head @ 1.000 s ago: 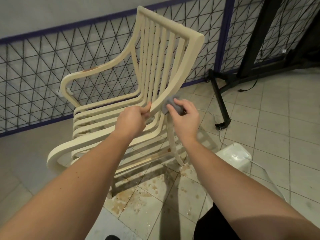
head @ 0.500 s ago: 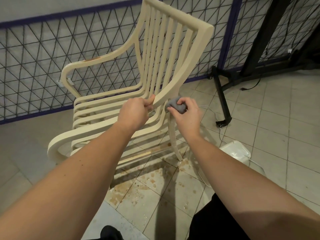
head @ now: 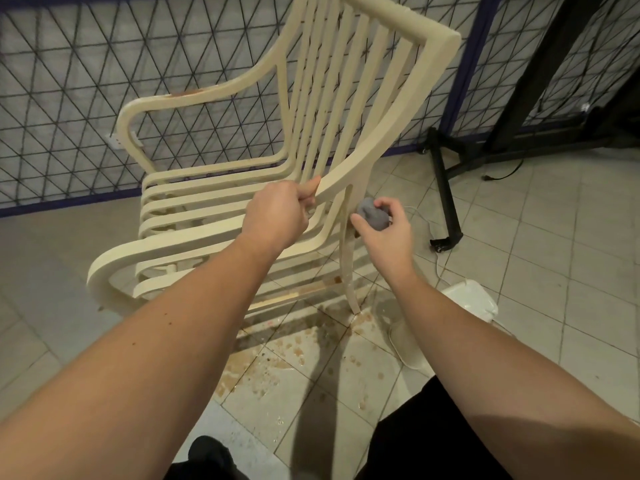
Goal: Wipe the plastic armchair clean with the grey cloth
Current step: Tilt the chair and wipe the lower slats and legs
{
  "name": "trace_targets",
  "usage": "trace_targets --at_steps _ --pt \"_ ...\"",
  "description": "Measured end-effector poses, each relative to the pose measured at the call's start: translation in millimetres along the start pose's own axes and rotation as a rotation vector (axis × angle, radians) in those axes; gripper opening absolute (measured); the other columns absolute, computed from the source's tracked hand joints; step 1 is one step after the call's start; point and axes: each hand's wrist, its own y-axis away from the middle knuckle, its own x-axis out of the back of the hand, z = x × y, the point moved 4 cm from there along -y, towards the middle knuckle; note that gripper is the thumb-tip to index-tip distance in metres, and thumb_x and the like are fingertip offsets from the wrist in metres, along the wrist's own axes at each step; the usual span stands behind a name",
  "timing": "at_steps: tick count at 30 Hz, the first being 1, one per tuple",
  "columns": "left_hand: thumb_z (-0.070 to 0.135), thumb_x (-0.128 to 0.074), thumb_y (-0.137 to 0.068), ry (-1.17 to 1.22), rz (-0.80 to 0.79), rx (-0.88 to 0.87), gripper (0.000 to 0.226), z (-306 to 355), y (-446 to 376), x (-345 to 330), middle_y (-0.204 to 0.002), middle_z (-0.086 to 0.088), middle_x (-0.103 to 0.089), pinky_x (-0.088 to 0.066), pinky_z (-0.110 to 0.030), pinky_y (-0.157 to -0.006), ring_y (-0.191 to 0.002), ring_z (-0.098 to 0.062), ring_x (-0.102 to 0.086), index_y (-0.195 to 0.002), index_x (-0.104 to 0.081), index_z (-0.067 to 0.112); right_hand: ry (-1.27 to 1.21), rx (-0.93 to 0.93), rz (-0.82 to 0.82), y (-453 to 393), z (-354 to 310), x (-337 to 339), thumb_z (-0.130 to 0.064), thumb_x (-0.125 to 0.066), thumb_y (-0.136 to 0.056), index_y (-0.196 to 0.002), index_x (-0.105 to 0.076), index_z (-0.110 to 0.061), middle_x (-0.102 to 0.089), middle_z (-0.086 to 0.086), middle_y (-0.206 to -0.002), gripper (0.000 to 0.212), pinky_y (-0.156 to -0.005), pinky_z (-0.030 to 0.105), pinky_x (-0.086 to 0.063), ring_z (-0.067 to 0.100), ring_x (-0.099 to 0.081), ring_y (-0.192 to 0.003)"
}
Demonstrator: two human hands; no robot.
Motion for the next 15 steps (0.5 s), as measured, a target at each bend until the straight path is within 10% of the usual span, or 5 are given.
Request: trace_targets --at_steps 9,15 --pt "0.009 -0.05 -0.097 0.042 0.002 0.019 0.055 -4.3 -2.2 -4.1 -0.091 0.019 -0.064 -0.041 -0.026 -0.071 -0.083 -0.011 -0.054 -0.134 -0.059 0.049 0.029 -0.158 0.072 3.6 42.8 8.6 -0.016 -0.078 -0.082 -0.096 -0.066 -0.023 -0.066 -0.013 -0.092 0.02 -0.09 0.03 -0.054 0.01 -0.064 -0.096" --pt "0.008 -0.051 -0.096 0.046 -0.009 0.018 0.057 -5.0 -3.9 -3.6 -0.086 0.016 -0.062 -0.038 -0.022 -0.071 -0.08 -0.007 -0.05 -0.136 -0.058 0.048 0.12 -0.195 -0.066 39.0 58.6 -41.5 -0.013 -0.077 -0.082 -0.1 -0.076 -0.021 -0.07 -0.013 -0.092 0.02 -0.065 -0.001 -0.041 0.003 -0.064 -0.084"
